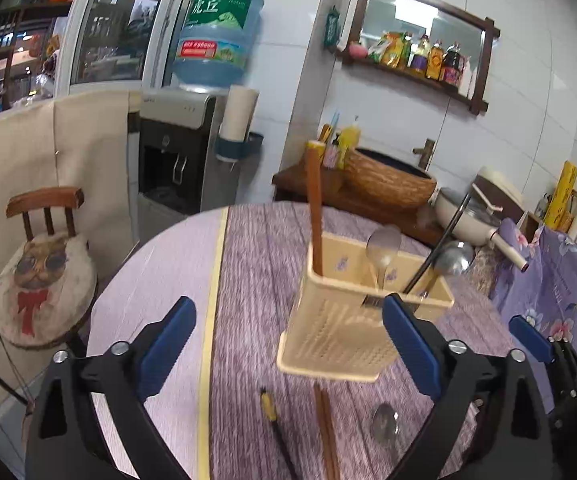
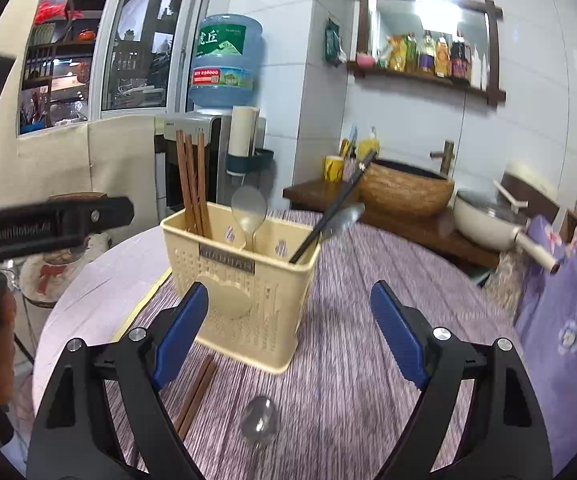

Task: Organize utensils
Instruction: 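Open both tools to release the spoon and chopstick into the holder, then move both tools down toward the remaining spoon and black chopstick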

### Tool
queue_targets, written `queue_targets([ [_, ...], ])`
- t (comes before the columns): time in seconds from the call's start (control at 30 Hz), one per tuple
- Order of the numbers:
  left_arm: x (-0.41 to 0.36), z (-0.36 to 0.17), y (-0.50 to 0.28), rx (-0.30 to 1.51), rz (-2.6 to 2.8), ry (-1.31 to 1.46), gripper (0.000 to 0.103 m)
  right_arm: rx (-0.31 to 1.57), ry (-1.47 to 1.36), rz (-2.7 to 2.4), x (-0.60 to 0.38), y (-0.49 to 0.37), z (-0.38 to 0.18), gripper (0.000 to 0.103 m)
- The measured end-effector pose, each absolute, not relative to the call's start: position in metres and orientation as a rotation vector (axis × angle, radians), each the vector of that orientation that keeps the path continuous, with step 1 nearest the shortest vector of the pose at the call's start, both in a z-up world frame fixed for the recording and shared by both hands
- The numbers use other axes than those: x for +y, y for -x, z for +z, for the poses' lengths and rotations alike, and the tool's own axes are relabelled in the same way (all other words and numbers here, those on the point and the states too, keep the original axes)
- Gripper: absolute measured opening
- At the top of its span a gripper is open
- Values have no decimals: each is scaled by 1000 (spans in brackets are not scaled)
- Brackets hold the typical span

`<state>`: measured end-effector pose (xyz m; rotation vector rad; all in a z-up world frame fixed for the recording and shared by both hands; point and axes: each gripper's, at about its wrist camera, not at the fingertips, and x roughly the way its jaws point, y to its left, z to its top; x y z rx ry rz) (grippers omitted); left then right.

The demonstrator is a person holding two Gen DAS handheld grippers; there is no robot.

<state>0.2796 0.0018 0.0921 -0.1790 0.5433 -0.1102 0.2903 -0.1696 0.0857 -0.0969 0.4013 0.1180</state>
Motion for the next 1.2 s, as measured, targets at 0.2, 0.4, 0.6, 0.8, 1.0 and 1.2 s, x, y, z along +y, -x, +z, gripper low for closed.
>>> queue_targets([
  [0.2, 8, 63, -260, 633, -78, 144, 97, 510, 58, 120, -181, -271, 63, 83],
  [0.4, 13, 29, -242, 714, -13, 81, 97, 668, -6, 135, -192, -264, 23, 83],
  [0.6, 16, -1, -234, 794, 17, 50, 97, 759, 0, 141, -192, -262, -7, 83],
  [0.8, 16, -13, -232, 823, 20, 55, 97, 835, 6, 162, -183, -273, -25, 80],
  [1.0, 15, -18, -232, 834, 29, 56, 97, 894, 19, 165, -172, -289, -36, 76],
  [1.2, 13, -20, -231, 832, 32, 49, 97, 929, -20, 149, -169, -309, -42, 64],
])
